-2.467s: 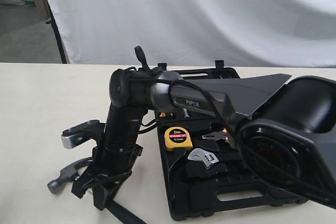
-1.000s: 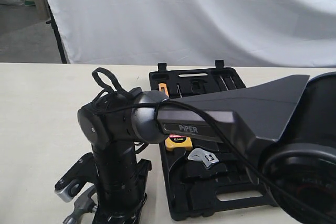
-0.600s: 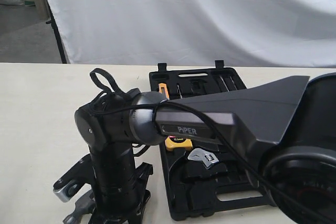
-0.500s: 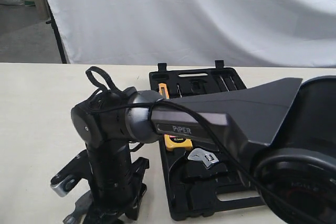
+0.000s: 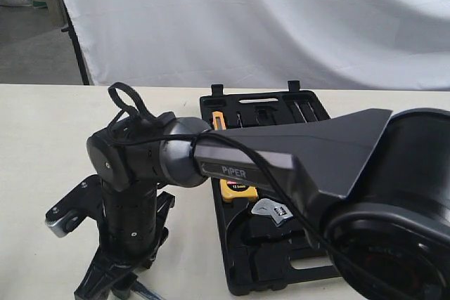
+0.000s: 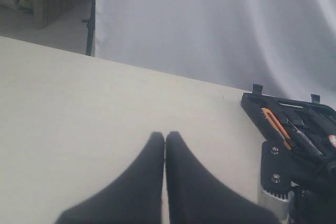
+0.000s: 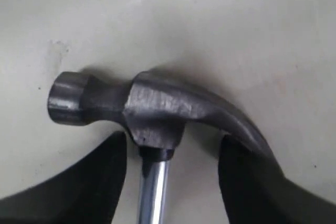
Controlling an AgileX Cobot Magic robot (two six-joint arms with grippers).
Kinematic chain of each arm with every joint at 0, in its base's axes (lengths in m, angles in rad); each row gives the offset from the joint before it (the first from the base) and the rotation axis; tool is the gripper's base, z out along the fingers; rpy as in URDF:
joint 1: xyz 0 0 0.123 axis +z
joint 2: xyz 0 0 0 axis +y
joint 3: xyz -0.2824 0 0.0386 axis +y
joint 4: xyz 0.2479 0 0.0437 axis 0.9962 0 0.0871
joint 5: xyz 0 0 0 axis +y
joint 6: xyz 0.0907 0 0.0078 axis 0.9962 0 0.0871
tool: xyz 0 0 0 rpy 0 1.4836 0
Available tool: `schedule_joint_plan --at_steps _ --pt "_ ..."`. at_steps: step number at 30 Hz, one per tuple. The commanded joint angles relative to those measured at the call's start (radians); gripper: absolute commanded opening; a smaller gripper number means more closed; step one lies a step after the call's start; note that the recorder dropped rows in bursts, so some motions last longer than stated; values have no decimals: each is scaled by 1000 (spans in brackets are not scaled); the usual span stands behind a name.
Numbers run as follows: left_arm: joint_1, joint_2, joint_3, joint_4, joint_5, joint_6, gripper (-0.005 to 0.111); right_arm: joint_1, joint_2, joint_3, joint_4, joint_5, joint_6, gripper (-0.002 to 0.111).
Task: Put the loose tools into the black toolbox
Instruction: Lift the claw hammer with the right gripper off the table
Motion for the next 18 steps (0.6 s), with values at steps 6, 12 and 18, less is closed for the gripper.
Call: schedule_joint_plan --at_steps 6,12,18 --pt "25 -3 -3 4 -7 -5 1 -2 32 -5 -6 -42 -7 52" --pt "25 -3 -3 4 -7 -5 1 -2 32 -5 -6 -35 -7 52" --pt "25 -3 -3 4 -7 -5 1 -2 32 -5 23 -38 -7 52"
